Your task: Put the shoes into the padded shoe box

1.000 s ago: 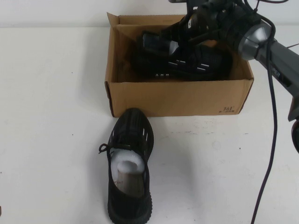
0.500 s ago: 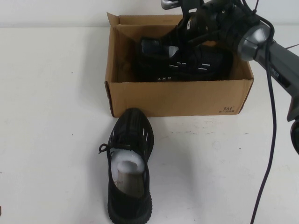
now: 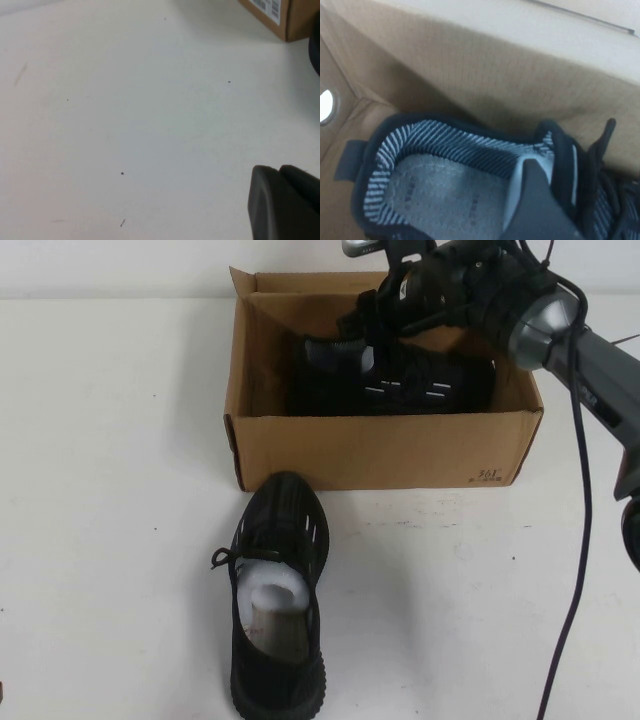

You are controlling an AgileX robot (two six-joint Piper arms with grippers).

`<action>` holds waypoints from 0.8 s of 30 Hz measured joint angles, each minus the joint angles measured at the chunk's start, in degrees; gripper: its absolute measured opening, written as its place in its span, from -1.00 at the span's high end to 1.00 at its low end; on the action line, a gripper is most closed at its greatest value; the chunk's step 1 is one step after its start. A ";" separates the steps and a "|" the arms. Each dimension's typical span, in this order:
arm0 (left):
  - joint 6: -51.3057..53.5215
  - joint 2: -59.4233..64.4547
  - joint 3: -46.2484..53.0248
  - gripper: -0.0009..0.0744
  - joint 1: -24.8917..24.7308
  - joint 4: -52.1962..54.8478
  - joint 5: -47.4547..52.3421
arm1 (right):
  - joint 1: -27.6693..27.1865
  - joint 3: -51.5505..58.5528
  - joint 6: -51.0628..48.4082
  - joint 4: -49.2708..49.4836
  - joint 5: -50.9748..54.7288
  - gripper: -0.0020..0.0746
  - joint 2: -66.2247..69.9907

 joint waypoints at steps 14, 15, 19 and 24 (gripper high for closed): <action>0.00 0.00 0.00 0.99 0.00 0.00 0.00 | 1.20 0.22 -3.13 1.49 31.39 0.96 -14.86; 0.00 0.00 0.00 0.99 0.00 0.00 0.00 | 1.65 0.22 -3.68 1.64 32.98 0.96 -15.72; 0.00 0.00 0.00 0.99 0.00 0.00 0.00 | 2.39 2.80 -4.78 2.32 34.62 0.96 -20.04; 0.00 0.00 0.00 0.99 0.00 0.00 0.00 | 3.41 12.37 -4.93 4.27 34.62 0.96 -28.53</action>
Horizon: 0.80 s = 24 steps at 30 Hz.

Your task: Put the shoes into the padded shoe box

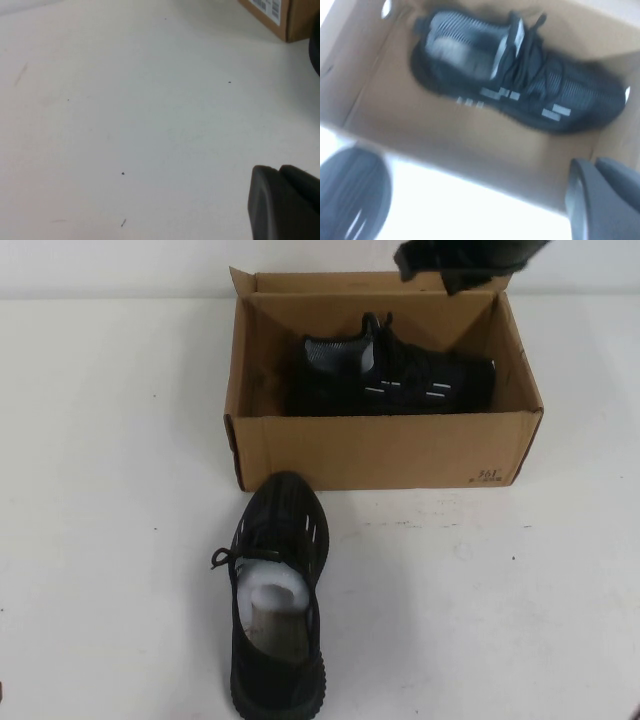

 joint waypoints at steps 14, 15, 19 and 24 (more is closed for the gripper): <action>0.00 0.00 0.00 0.99 0.00 0.00 0.00 | 0.57 23.96 -7.62 -0.72 -0.09 0.96 -17.49; 0.00 0.00 0.00 0.99 0.00 0.00 0.00 | 0.46 24.78 -8.32 -0.72 -0.09 0.96 -17.96; 0.00 0.00 0.00 0.99 0.00 0.00 0.00 | 0.21 28.11 -8.78 -1.52 -3.58 0.96 -19.46; 0.00 0.00 0.00 0.99 0.00 0.00 0.00 | -0.03 39.57 -11.88 -3.09 -19.00 0.96 -25.90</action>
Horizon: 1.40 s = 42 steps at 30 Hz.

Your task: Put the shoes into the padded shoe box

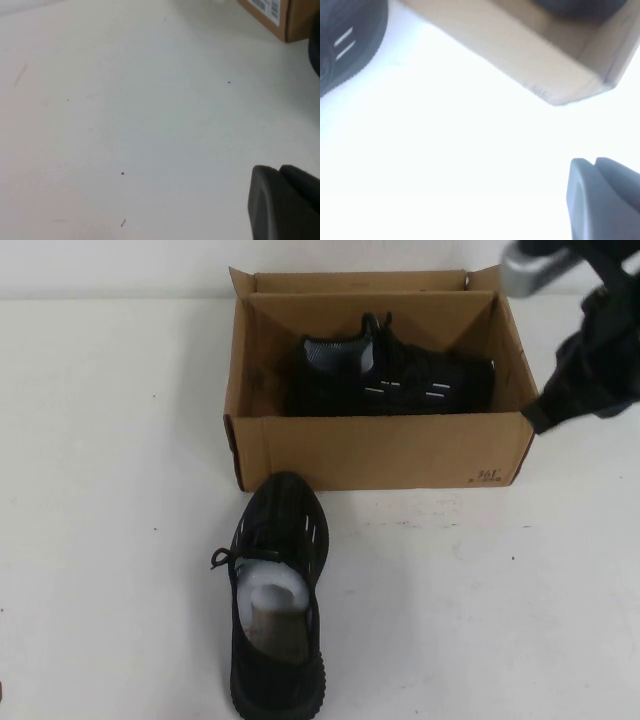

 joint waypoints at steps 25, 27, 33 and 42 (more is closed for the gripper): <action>0.00 0.00 0.00 0.99 0.00 0.00 0.00 | -29.22 79.66 1.77 6.39 -66.88 0.96 -61.91; 0.00 0.00 0.00 0.99 0.00 0.00 0.00 | -29.22 81.47 1.77 6.39 -66.88 0.96 -65.33; 0.00 0.00 0.00 0.99 0.00 0.00 0.00 | -29.22 82.94 1.77 6.60 -59.09 0.96 -74.36; 0.00 -0.04 0.00 0.99 0.00 0.00 0.14 | -29.07 82.94 2.29 6.75 -53.66 0.96 -76.90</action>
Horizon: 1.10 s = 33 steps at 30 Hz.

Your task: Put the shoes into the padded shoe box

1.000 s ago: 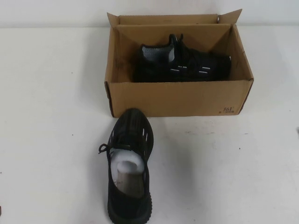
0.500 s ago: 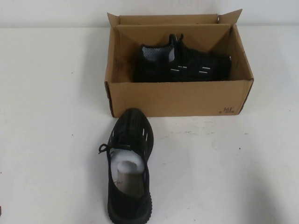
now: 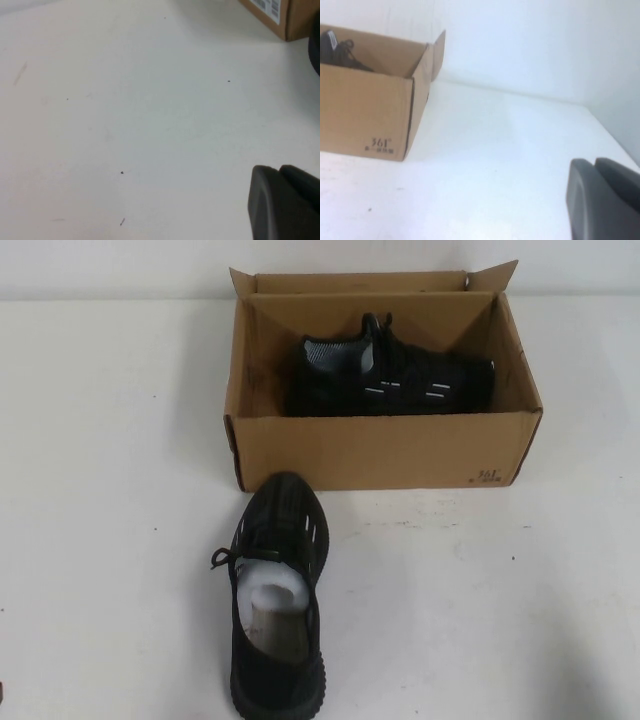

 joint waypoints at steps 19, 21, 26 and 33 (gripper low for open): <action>0.00 0.00 0.00 0.99 0.00 0.00 0.09 | 0.00 0.00 1.71 -0.15 17.27 0.96 0.00; 0.00 0.00 0.00 0.99 0.00 0.00 0.09 | 0.00 0.00 1.71 -0.24 17.27 0.96 0.00; 0.00 0.00 0.00 0.99 0.00 0.00 0.09 | 0.00 0.00 1.71 -0.24 17.27 0.96 0.00; 0.00 0.00 0.00 0.99 0.00 0.00 0.09 | 0.00 0.00 1.71 -0.24 17.27 0.96 0.00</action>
